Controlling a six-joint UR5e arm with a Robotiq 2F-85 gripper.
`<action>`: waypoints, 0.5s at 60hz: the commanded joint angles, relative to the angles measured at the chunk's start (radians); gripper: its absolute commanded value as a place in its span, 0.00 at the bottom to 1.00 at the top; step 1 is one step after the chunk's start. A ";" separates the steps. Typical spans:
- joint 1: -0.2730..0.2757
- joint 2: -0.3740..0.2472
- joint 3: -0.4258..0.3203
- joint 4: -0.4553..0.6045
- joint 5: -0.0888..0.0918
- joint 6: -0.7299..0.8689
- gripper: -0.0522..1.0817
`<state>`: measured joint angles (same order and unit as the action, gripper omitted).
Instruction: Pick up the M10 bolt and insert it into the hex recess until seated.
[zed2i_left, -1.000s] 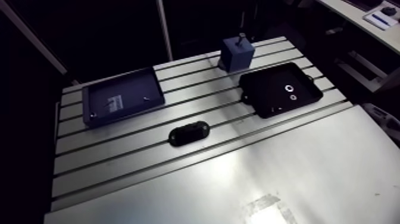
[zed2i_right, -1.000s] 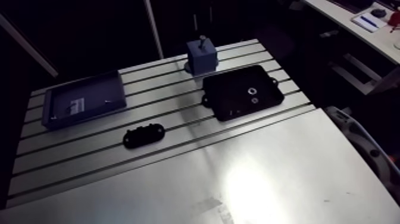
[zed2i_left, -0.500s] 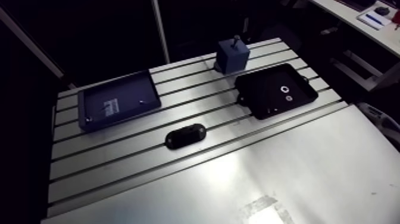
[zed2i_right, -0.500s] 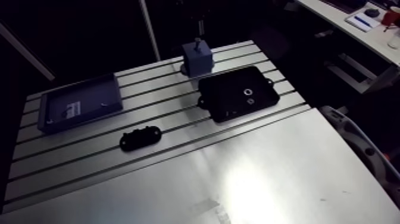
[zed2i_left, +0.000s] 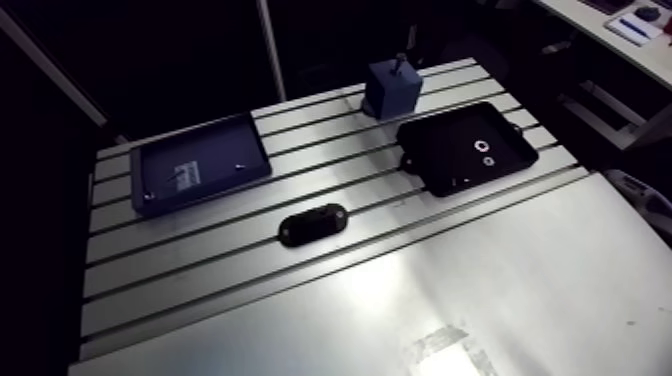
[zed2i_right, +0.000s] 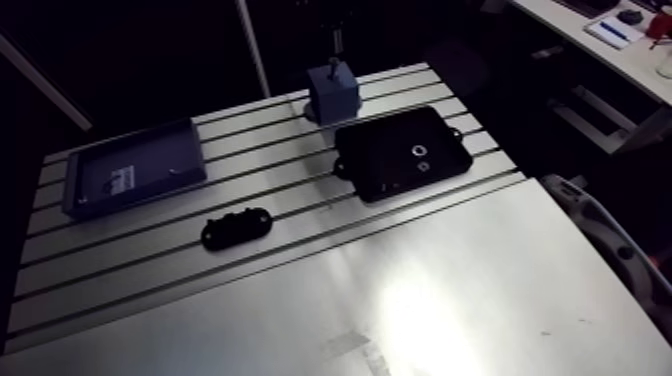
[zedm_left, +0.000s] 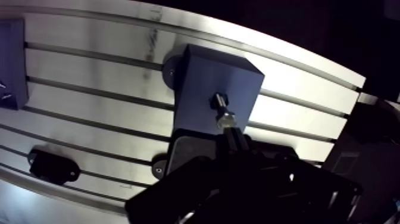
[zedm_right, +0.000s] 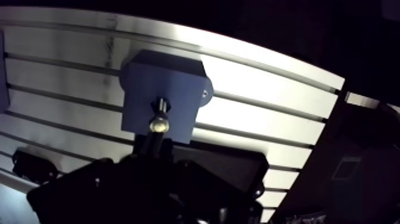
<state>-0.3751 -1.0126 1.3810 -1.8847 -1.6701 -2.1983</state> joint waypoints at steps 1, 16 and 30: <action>0.002 0.010 0.002 -0.004 0.000 0.004 0.95; 0.002 0.012 0.002 -0.004 0.000 0.004 0.95; 0.002 0.016 0.000 -0.004 0.000 0.004 0.95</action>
<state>-0.3730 -0.9995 1.3824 -1.8891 -1.6697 -2.1945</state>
